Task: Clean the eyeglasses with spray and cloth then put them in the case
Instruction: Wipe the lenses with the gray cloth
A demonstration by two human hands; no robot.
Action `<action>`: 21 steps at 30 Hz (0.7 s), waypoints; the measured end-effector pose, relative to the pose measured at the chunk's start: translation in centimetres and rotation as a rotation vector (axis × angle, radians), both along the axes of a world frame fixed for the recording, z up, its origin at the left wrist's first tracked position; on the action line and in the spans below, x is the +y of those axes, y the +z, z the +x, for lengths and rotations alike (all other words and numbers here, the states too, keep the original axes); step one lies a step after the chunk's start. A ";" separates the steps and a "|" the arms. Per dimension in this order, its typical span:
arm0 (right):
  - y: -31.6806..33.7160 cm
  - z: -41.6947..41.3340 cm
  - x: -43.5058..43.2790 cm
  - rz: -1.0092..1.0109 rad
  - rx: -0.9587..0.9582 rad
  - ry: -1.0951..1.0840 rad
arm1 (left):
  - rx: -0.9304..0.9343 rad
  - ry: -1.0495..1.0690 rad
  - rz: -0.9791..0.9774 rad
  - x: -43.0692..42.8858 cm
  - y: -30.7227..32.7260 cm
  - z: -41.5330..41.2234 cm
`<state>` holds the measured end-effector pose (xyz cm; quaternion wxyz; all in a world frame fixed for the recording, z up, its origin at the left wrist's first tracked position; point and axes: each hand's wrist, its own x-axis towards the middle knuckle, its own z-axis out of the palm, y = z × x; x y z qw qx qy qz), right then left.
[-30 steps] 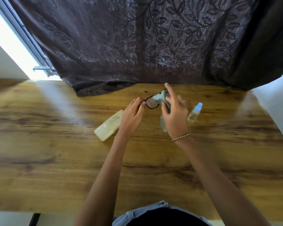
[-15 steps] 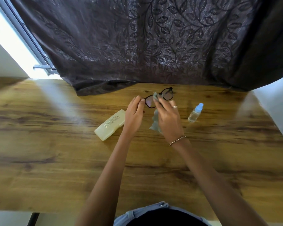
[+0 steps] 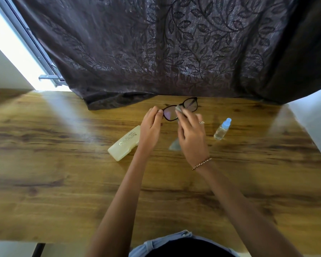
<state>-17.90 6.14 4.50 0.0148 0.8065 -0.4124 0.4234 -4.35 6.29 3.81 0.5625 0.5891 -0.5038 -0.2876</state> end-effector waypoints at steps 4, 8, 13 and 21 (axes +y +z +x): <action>-1.2 0.7 0.8 -0.012 0.133 0.074 | 0.011 -0.025 -0.012 0.3 0.4 -0.7; -1.0 0.7 0.1 0.014 0.132 0.051 | 0.057 -0.020 0.020 0.6 0.5 -0.6; -0.8 0.2 0.5 0.072 0.103 0.078 | 0.156 0.015 0.037 0.7 0.8 -0.3; 0.2 0.9 -0.2 0.042 0.059 0.037 | 0.154 0.052 0.002 0.7 0.7 -0.3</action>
